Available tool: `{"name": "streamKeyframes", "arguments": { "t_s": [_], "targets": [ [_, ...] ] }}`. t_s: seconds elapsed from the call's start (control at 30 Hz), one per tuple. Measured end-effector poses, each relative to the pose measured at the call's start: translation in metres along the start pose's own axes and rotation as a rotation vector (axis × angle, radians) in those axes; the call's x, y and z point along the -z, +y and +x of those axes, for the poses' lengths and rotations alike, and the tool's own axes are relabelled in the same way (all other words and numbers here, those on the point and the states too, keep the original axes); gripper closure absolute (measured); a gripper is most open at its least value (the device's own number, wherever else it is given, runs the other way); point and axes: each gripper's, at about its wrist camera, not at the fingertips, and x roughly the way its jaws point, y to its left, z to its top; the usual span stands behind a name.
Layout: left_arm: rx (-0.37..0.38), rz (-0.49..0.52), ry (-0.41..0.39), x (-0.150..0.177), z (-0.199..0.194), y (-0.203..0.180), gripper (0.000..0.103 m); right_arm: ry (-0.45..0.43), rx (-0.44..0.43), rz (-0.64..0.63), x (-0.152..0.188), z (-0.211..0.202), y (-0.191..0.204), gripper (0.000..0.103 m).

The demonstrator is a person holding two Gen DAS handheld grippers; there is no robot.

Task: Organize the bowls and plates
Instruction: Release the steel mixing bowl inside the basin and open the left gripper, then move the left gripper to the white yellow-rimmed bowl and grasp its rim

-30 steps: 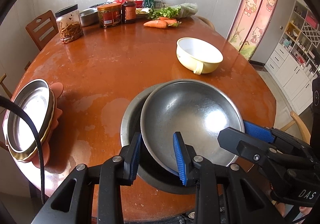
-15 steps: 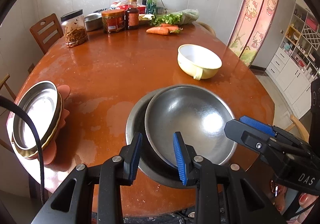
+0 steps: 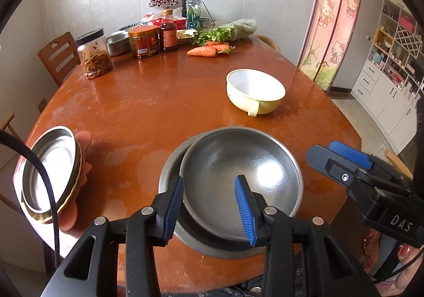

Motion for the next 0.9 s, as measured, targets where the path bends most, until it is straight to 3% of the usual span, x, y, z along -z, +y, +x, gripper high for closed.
{"name": "streamKeyframes", "arguments": {
  "t_s": [0.57,0.9],
  "targets": [
    [0.031,0.031,-0.013,-0.041,0.023,-0.005,0.06,-0.024,0.078,0.017,-0.016,0.015,-0.036,0.029],
    [0.018,0.036,-0.003,-0.076,0.045,-0.007,0.059,-0.022,0.104,0.054,-0.052,0.037,-0.054,0.029]
  ]
}}
